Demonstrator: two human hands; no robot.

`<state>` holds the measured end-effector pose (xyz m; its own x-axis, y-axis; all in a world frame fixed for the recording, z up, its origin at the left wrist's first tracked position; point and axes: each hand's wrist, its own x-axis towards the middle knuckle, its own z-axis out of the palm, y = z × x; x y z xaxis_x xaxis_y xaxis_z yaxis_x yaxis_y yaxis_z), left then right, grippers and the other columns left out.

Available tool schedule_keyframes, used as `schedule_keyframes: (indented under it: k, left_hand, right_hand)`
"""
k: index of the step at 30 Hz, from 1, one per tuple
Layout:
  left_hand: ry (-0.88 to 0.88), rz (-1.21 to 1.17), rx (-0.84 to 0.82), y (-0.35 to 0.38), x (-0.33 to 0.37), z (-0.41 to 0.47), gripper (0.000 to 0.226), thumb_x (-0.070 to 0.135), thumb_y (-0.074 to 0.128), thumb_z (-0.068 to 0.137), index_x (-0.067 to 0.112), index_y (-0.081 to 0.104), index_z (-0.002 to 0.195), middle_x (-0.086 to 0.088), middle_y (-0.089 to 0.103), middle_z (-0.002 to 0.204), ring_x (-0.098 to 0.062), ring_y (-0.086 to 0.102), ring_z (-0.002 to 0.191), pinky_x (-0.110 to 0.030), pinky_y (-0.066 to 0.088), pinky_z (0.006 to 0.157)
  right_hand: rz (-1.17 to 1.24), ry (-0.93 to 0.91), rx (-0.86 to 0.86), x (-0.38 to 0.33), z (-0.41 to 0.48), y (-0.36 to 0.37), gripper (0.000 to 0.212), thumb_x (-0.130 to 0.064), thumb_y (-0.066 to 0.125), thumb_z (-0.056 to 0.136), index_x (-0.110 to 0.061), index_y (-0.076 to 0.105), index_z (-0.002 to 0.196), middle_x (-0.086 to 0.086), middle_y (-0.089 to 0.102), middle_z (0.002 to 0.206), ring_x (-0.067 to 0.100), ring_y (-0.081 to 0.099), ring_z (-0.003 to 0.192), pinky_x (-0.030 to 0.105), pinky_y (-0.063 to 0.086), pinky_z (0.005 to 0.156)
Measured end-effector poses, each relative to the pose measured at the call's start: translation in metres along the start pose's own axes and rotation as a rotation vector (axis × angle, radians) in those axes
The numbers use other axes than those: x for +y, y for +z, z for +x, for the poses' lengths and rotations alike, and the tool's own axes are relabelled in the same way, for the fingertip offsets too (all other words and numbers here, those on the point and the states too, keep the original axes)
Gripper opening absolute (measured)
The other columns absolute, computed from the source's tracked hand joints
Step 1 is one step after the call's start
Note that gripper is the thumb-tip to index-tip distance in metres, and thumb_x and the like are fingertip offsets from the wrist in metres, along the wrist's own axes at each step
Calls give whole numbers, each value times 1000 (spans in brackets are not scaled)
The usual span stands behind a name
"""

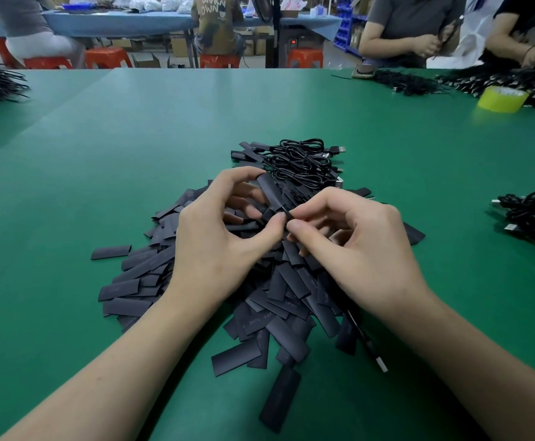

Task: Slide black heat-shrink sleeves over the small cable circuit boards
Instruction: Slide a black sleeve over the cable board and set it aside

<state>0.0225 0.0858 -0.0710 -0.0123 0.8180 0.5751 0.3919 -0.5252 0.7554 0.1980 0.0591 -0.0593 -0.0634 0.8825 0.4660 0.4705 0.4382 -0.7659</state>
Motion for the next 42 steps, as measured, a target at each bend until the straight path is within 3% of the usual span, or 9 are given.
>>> schedule_keyframes:
  k: [3, 7, 10, 13, 19, 28, 34, 39, 42]
  left_hand:
    - [-19, -70, 31, 0, -2, 1, 46, 25, 79, 78, 27, 64, 121, 12, 67, 90, -20, 68, 82, -37, 59, 77]
    - [-21, -157, 8, -2, -4, 2, 44, 22, 79, 81, 29, 65, 123, 7, 68, 91, -19, 66, 80, -28, 55, 74]
    - [-22, -227, -74, -2, -4, 2, 44, 25, 79, 82, 33, 66, 123, 7, 66, 94, -15, 62, 80, -22, 48, 76]
    - [-26, -252, -156, -2, -4, 1, 44, 33, 77, 79, 36, 66, 121, 7, 61, 97, -10, 59, 80, -21, 46, 75]
    - [5, -185, -226, -2, -2, 0, 42, 36, 78, 77, 36, 67, 118, 1, 58, 100, -11, 61, 81, -32, 50, 76]
    - [-16, -103, -275, -1, -6, -2, 39, 39, 77, 76, 34, 70, 113, 6, 56, 95, -14, 63, 79, -19, 43, 70]
    - [-32, -126, -316, -1, -5, -2, 37, 36, 76, 75, 30, 72, 110, 3, 56, 91, -9, 61, 75, -15, 42, 69]
    - [-41, -132, -330, 0, -6, -2, 36, 34, 78, 75, 27, 72, 110, 4, 55, 90, -6, 60, 77, -14, 42, 70]
    - [-33, -146, -315, 2, -4, -3, 36, 36, 77, 76, 29, 71, 111, 2, 57, 93, -9, 60, 79, -15, 42, 73]
  right_hand:
    - [25, 56, -28, 0, 0, 0, 8, -22, 76, 87, -28, 71, 90, -11, 74, 77, 9, 69, 71, 12, 43, 60]
    - [257, 117, -74, -3, 1, -1, 5, -21, 66, 96, -21, 71, 95, 0, 77, 81, 14, 74, 71, 23, 55, 65]
    - [354, 100, -1, -4, 4, -4, 8, -12, 64, 97, -14, 71, 97, 5, 76, 79, 15, 72, 68, 23, 56, 66]
    - [212, 29, 49, -3, 5, -7, 12, -10, 70, 93, -21, 73, 93, -4, 74, 76, 12, 70, 64, 25, 54, 61]
    - [-86, -155, 80, -2, 7, -17, 6, -21, 75, 88, -26, 78, 90, -11, 73, 77, 13, 69, 71, 34, 54, 61]
    - [-313, -290, -17, 5, 10, -27, 12, -34, 71, 90, -26, 79, 92, -16, 74, 82, 7, 69, 72, 38, 57, 67]
    - [-461, -421, -17, 5, 8, -27, 9, -27, 70, 90, -22, 77, 89, -9, 73, 79, 13, 68, 68, 37, 55, 62]
    - [-530, -467, 0, 6, 8, -25, 8, -20, 68, 89, -18, 75, 86, -4, 72, 76, 18, 67, 67, 39, 54, 59]
    - [-428, -336, 44, 6, 8, -24, 8, -19, 68, 87, -19, 76, 84, -6, 72, 73, 15, 67, 64, 38, 55, 61]
